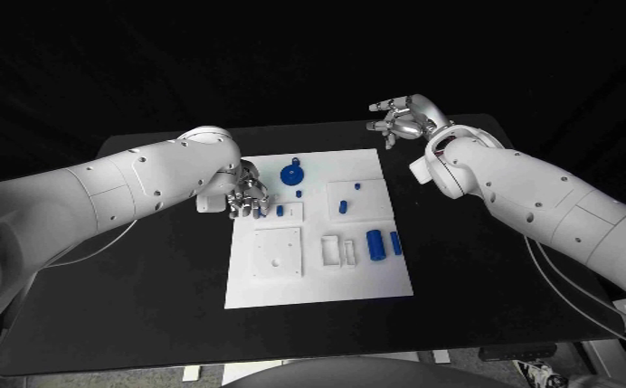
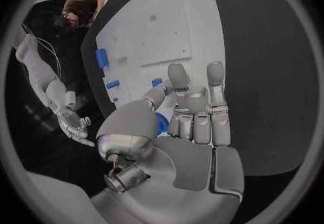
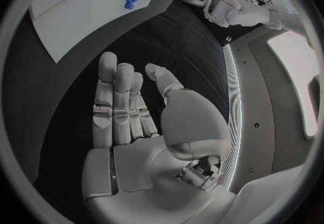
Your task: Assemble the parts on the task board
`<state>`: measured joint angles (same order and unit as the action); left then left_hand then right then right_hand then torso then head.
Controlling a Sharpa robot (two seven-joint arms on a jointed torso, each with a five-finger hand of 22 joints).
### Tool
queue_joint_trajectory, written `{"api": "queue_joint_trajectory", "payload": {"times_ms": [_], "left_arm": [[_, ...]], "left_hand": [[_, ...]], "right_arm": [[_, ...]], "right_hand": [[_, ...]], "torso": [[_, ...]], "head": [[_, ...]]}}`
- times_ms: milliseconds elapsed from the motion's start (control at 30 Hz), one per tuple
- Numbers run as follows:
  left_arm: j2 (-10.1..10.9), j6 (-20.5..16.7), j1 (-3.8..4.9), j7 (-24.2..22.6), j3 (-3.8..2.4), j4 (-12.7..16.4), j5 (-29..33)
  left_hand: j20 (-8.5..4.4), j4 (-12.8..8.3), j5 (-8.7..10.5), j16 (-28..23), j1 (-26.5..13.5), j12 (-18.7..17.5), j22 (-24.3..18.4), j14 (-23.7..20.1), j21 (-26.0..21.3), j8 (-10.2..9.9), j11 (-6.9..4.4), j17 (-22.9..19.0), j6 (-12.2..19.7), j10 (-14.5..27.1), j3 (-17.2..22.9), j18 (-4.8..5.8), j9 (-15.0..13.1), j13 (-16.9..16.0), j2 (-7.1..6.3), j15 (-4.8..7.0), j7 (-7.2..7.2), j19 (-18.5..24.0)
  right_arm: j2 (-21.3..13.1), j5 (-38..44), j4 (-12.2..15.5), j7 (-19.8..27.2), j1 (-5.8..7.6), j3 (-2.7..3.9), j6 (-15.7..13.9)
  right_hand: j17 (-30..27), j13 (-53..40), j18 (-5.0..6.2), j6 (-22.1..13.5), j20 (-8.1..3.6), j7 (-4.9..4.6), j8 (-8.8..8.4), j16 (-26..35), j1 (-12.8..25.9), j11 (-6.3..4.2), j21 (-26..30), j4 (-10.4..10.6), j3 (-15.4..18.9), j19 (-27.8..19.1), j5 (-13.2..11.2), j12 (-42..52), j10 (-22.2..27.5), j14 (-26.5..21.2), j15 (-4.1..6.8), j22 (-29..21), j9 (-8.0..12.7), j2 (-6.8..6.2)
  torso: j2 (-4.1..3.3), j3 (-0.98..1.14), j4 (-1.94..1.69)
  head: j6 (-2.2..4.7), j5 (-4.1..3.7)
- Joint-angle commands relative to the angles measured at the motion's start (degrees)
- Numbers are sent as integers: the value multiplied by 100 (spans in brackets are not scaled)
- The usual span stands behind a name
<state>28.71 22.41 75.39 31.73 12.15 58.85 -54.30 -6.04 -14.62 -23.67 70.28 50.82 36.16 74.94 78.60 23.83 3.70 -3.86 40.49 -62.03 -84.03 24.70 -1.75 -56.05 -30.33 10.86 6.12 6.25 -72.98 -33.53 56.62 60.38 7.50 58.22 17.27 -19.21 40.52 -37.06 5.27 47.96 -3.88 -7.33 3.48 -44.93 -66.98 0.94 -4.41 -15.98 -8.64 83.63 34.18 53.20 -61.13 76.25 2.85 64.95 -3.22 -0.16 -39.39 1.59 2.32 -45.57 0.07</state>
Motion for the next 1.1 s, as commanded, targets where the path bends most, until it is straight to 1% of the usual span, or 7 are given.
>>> {"api": "queue_joint_trajectory", "payload": {"times_ms": [33,333,400,633,767,933,1100], "left_arm": [[-5,89,-7,-24,3,10,-28],[-25,80,-58,-27,15,-43,-52],[-26,82,-64,-27,16,-47,-56],[-28,155,-72,-24,21,-35,-105],[-27,171,-73,-20,24,-28,-119],[-28,128,-73,-15,26,-33,-126],[-41,40,-73,-6,26,-56,-129]], "left_hand": [[32,-11,-12,-24,39,8,110,-5,34,34,-31,2,-1183,-215,38,-103,-3,-5,45,-11,-767,14],[32,-11,-12,-24,39,8,110,-5,34,34,-31,2,-1183,-215,38,-103,-3,-5,45,-11,-767,14],[32,-7,-12,-25,46,4,109,-2,35,36,-32,6,-1184,-216,39,-103,-4,-15,47,-11,-767,15],[32,-7,-12,-25,46,4,109,-2,35,36,-32,6,-1184,-216,39,-103,-4,-15,47,-11,-767,15],[33,-10,-13,-25,57,-1,110,0,35,35,-32,10,-1181,-216,40,-103,-4,-21,41,-12,-767,16],[33,-3,-10,-31,57,-2,110,-3,36,35,-31,-2,-1181,-216,39,-102,-4,-25,44,-13,-766,17],[33,24,58,-35,54,0,108,1,36,36,-28,-5,-1177,-217,22,-103,-9,-43,47,-11,-766,11]], "right_arm": [[12,34,5,34,-2,3,57],[17,35,2,36,-2,3,61],[18,35,1,35,-2,3,61],[20,36,1,34,-2,3,63],[21,37,2,33,-2,3,64],[22,38,4,31,-2,3,63],[20,42,9,28,-2,3,64]], "right_hand": [[4,5,32,-10,-10,-41,-33,29,-3,-3,-14,10,-25,-45,26,-30,5,-8,9,5,7,-70],[4,5,32,-10,-10,-41,-33,29,-3,-3,-14,10,-25,-45,26,-30,5,-8,9,5,7,-70],[4,5,32,-10,-10,-41,-33,29,-3,-3,-14,10,-25,-45,26,-30,5,-8,9,5,7,-70],[4,5,32,-10,-10,-41,-33,29,-3,-3,-14,10,-25,-45,26,-30,5,-8,9,5,7,-70],[4,5,32,-10,-10,-41,-33,29,-3,-3,-14,10,-25,-45,26,-30,5,-8,9,5,7,-70],[4,5,32,-10,-10,-41,-33,29,-3,-3,-14,10,-25,-45,26,-30,5,-8,9,5,7,-70],[4,5,32,-10,-10,-41,-33,29,-3,-3,-14,10,-25,-45,26,-30,5,-8,9,5,7,-70]], "torso": [[-1,2,1],[-6,-3,6],[-5,0,7],[-4,1,1],[-1,2,4],[-6,2,8],[-8,2,4]], "head": [[2,0],[-13,-9],[-17,-10],[-24,-13],[-21,-15],[-17,-20],[-23,-25]]}}
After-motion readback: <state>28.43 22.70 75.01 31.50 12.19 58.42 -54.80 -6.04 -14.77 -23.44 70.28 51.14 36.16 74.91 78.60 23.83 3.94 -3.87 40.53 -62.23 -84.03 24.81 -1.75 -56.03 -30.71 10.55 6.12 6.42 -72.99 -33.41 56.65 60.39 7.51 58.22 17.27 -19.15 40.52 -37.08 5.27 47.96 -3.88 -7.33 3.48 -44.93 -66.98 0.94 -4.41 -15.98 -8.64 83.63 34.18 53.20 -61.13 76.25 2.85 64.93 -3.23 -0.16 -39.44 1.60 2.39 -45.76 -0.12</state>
